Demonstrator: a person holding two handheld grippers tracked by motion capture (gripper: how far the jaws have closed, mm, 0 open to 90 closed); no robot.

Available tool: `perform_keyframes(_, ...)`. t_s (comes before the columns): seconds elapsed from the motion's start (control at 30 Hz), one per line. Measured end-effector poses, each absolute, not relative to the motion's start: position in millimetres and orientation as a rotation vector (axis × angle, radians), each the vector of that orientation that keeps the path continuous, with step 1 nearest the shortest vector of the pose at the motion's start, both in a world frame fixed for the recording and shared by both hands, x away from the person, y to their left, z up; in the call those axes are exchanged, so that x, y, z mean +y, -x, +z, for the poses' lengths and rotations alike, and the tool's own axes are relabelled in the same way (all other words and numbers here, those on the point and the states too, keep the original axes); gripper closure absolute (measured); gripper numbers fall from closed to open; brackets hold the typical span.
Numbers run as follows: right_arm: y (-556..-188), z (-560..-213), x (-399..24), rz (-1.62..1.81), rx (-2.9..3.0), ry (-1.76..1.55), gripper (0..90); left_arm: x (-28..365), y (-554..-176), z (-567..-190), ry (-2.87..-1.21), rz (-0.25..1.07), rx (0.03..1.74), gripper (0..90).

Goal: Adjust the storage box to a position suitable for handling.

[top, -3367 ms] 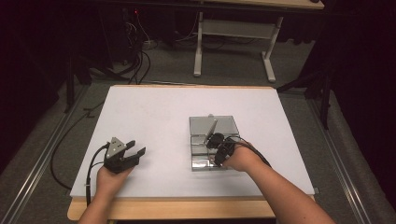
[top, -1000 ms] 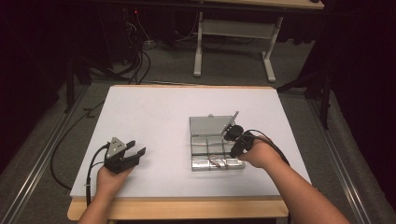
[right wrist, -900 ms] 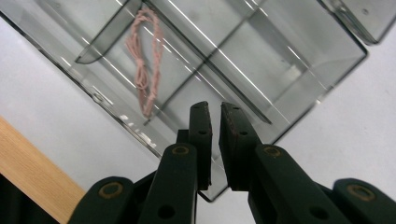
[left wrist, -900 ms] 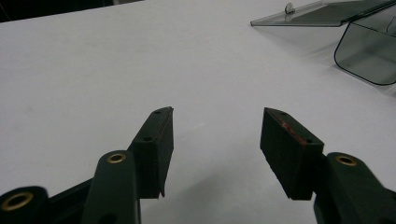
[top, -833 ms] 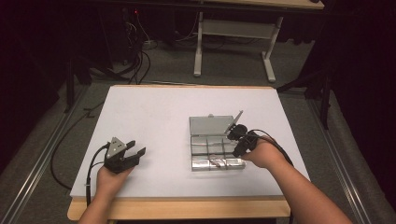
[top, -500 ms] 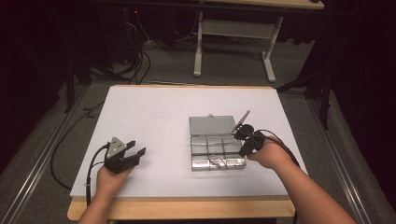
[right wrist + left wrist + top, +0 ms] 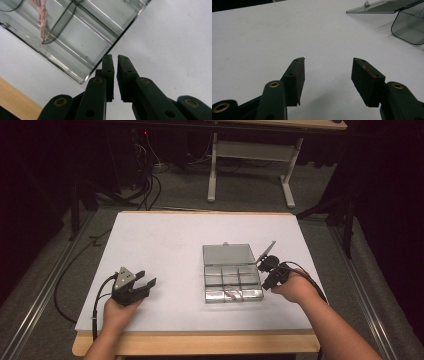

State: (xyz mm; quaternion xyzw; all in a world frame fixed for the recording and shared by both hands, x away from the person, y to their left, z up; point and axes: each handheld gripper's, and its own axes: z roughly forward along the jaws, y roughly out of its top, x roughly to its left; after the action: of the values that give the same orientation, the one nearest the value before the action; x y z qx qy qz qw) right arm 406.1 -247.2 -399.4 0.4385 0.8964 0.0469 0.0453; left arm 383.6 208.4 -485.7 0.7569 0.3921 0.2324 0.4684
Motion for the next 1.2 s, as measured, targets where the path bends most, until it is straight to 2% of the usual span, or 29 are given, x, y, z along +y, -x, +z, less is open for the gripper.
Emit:
perform_keyframes(0.7, -392.4, -423.2, -267.4, 0.304, 2.637, -1.420, 84.6, 208.3, -383.6, -485.7, -1.861, 0.569, 0.959, 44.8)
perform_keyframes(1.2, -358.0, -443.0, -276.7, 0.592, 2.350, -1.384, 87.0, 208.3, -383.6, -485.7, -1.862, 0.571, 0.961, 44.7)
